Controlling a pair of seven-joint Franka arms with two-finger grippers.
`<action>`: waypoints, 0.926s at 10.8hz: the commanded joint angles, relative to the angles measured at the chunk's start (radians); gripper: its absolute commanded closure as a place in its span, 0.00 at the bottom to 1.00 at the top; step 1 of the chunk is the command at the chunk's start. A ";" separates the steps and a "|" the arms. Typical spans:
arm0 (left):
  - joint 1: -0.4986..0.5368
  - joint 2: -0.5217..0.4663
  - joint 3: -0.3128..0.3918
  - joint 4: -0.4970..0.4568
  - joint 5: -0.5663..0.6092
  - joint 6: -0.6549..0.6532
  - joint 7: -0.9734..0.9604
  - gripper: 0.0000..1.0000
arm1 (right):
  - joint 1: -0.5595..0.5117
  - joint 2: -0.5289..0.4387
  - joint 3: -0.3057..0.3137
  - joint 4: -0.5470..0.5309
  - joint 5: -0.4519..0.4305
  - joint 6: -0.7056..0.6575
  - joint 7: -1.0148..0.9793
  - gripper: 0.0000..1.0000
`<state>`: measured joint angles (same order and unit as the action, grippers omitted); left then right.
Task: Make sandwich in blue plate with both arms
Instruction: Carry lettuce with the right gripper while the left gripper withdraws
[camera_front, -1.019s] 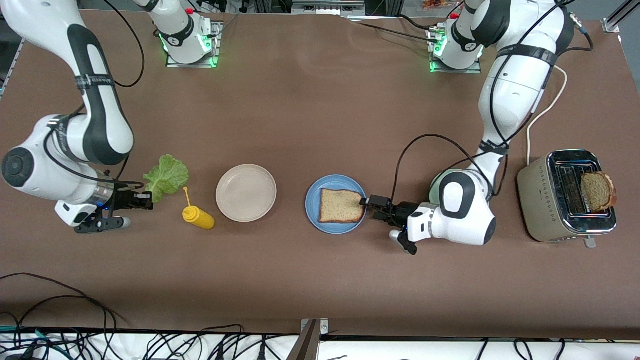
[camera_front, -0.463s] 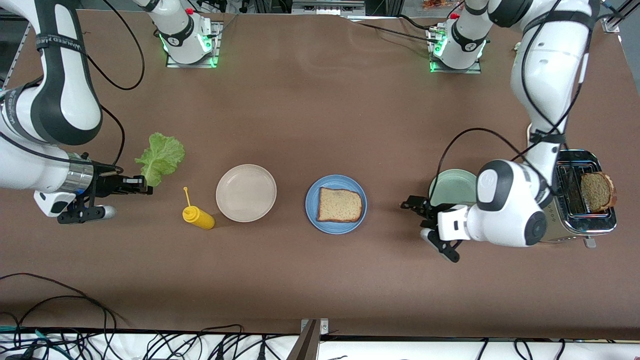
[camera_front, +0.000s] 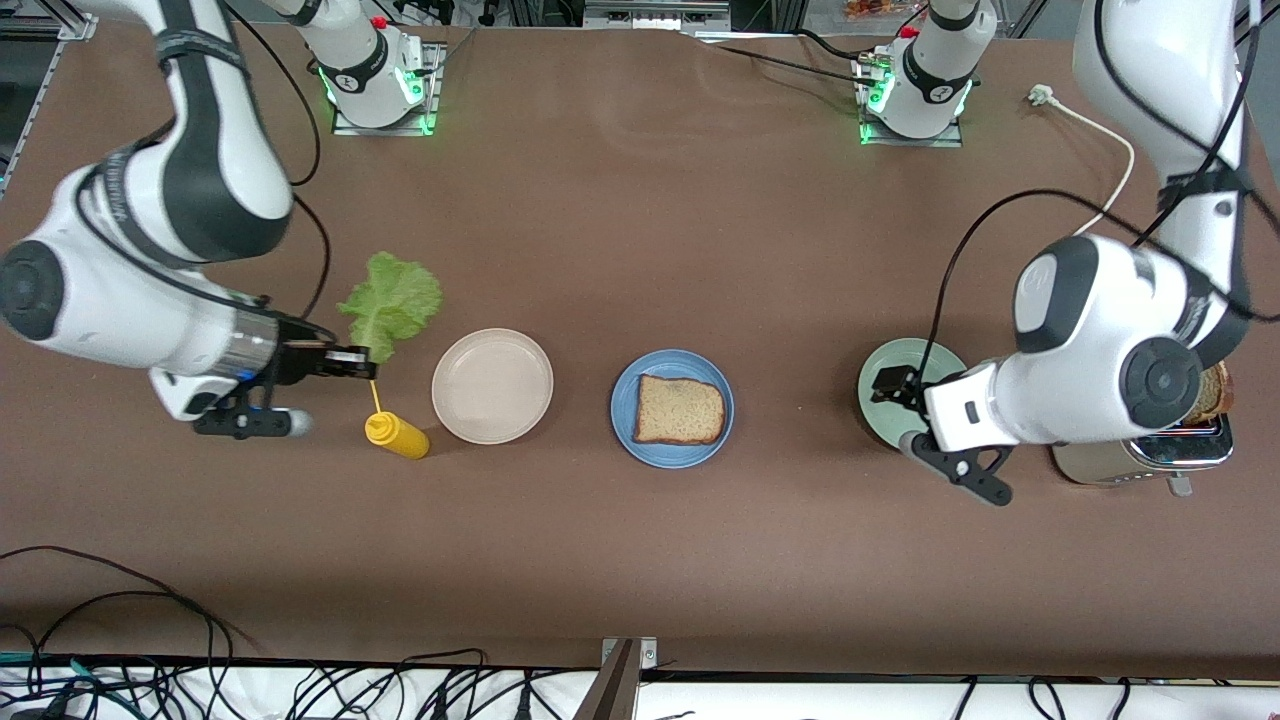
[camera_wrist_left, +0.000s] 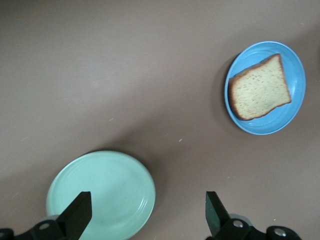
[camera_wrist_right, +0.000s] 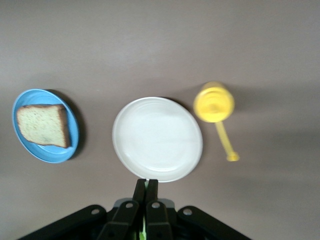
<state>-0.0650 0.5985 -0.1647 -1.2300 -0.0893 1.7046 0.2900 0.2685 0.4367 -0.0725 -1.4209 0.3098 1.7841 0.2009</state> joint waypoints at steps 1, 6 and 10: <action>-0.010 -0.144 -0.002 -0.035 0.117 -0.075 -0.119 0.00 | 0.118 0.126 -0.033 0.172 0.014 -0.020 0.231 1.00; -0.018 -0.500 0.045 -0.242 0.160 -0.129 -0.190 0.00 | 0.290 0.327 -0.079 0.387 0.023 0.082 0.588 1.00; 0.138 -0.658 -0.049 -0.427 0.111 -0.157 -0.184 0.00 | 0.362 0.398 -0.081 0.393 0.028 0.254 0.788 1.00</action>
<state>-0.0123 0.0127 -0.1309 -1.5482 0.0399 1.5458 0.1096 0.6032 0.7767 -0.1333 -1.0847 0.3114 1.9813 0.9022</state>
